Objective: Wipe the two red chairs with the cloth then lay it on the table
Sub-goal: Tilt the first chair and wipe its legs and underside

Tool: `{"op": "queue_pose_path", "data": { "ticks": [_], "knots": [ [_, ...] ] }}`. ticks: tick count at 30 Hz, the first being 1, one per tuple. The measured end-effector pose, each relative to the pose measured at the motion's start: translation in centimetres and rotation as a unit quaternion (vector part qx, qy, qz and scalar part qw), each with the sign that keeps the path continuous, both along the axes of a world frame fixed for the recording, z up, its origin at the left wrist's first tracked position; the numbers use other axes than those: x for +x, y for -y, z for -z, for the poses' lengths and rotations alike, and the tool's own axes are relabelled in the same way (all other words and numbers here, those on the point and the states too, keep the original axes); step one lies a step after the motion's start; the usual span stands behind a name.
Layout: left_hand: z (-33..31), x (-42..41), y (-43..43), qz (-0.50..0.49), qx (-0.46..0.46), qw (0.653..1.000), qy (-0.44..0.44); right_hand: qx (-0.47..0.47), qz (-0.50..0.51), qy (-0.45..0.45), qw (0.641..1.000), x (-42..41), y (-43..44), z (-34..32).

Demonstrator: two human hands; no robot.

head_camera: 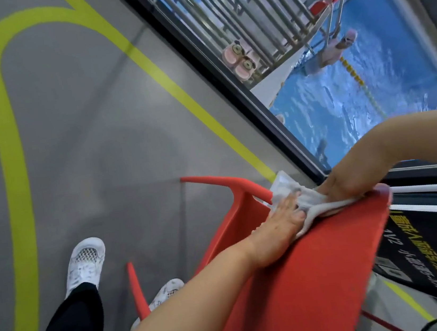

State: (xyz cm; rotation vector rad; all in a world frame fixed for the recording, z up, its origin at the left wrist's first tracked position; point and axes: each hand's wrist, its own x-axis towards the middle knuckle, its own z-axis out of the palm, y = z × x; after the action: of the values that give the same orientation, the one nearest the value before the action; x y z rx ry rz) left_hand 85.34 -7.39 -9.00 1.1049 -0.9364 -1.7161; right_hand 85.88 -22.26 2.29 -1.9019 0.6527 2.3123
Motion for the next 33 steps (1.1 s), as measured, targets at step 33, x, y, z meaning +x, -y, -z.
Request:
{"op": "queue_pose_path", "data": {
  "ticks": [33],
  "knots": [
    [1.8, 1.4, -8.5, -0.159, 0.032, 0.987, 0.0, 0.086, 0.017, -0.051, 0.995, 3.2, -9.0, 0.9]
  ]
}}
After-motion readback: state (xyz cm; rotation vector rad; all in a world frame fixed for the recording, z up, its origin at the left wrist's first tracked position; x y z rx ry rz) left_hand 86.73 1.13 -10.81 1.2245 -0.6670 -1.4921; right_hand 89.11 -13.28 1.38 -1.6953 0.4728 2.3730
